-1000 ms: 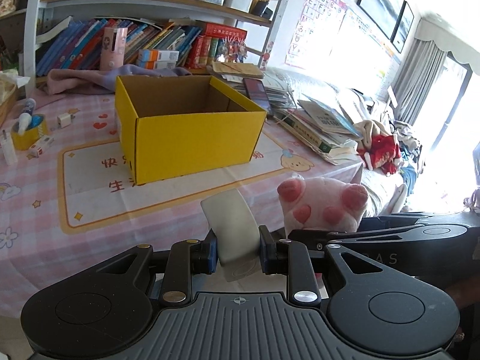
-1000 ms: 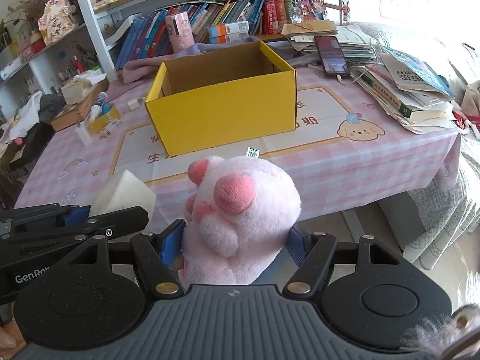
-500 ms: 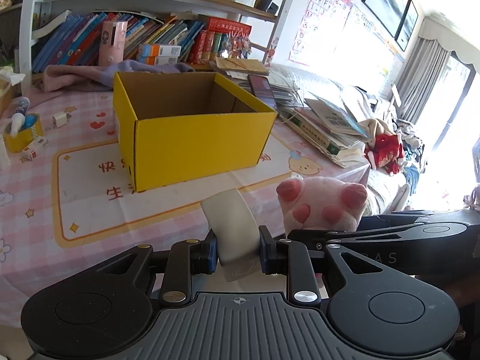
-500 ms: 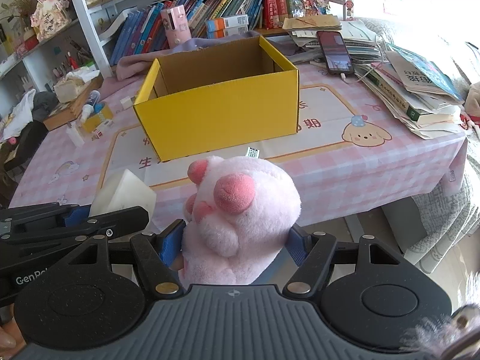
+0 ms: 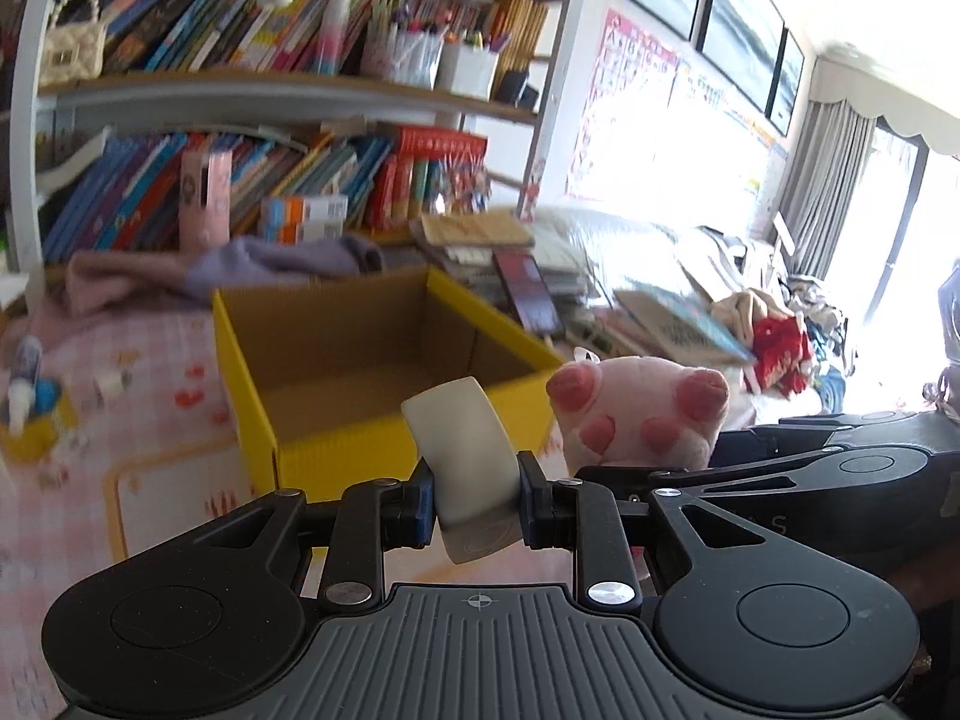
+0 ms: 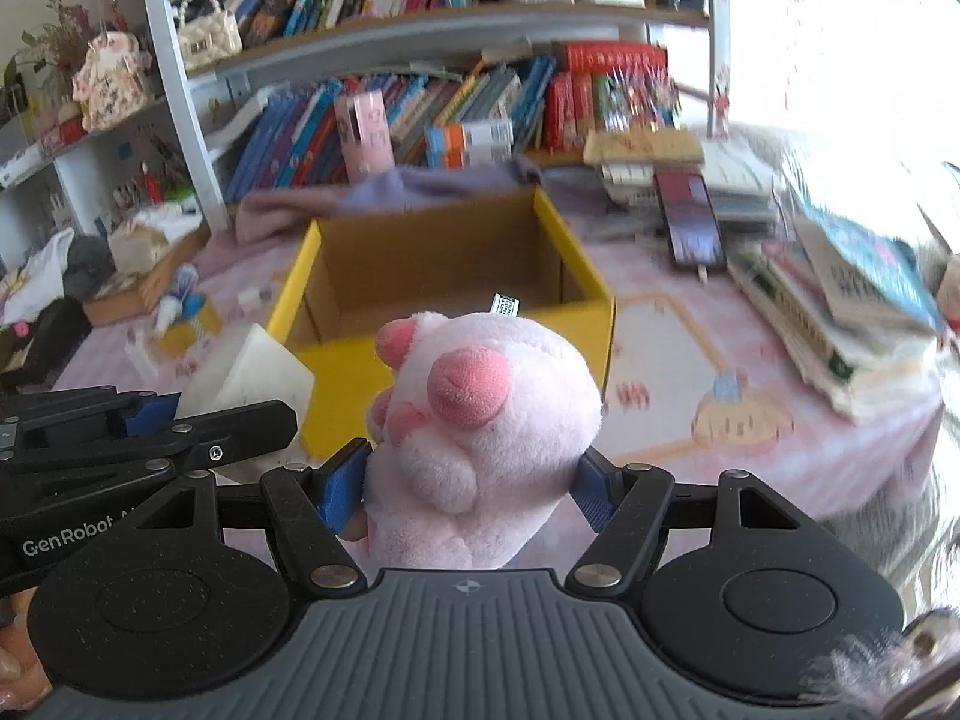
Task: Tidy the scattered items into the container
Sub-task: 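Lower sponge and pig into the yellow box and open both tools, then withdraw both tools up and away from the yellow box, then move both tools toward the white chargers and tape roll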
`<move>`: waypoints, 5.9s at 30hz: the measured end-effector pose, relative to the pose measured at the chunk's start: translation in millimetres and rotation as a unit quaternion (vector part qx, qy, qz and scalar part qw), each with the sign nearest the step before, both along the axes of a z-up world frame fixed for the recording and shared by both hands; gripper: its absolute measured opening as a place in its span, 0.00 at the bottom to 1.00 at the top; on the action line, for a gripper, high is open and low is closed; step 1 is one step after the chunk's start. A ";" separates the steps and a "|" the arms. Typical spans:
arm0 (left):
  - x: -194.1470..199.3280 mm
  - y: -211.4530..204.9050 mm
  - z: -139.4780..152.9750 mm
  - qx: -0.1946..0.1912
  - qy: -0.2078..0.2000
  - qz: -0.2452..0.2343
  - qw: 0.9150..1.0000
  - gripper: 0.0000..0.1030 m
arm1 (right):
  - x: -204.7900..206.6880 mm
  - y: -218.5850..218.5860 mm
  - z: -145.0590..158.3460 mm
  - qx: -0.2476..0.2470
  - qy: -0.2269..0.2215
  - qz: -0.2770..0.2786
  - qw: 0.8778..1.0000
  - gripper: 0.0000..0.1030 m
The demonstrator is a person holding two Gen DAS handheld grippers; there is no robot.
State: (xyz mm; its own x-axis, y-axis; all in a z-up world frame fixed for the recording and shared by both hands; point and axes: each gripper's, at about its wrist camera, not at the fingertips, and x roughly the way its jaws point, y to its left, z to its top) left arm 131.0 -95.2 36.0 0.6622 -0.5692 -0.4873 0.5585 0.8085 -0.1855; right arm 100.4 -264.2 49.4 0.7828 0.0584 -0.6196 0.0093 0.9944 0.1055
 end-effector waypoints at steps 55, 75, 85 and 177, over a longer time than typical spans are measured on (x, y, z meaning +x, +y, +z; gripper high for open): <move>220.4 -71.4 -60.7 0.196 0.115 0.100 0.969 0.27 | 276.1 -2.7 -78.9 -0.180 0.105 0.316 0.926 0.69; 199.4 -62.6 -36.6 0.187 0.045 0.184 0.964 0.71 | 264.2 -12.4 -59.5 -0.169 0.042 0.272 0.946 0.90; 167.9 -46.7 -5.0 0.141 0.012 0.193 0.971 0.79 | 226.6 -9.9 -22.8 -0.153 -0.008 0.238 0.959 0.91; -103.8 185.3 -37.4 0.091 0.084 0.301 0.945 0.83 | -38.3 182.9 -38.6 -0.112 0.004 0.212 0.971 0.93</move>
State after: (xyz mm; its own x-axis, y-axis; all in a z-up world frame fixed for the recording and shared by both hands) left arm 27.2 90.1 -1.4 0.7436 -0.0098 -0.6685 -0.0391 0.9975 -0.0581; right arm 62.0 -81.4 10.8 0.7134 0.2375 -0.6593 -0.4063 0.9067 -0.1130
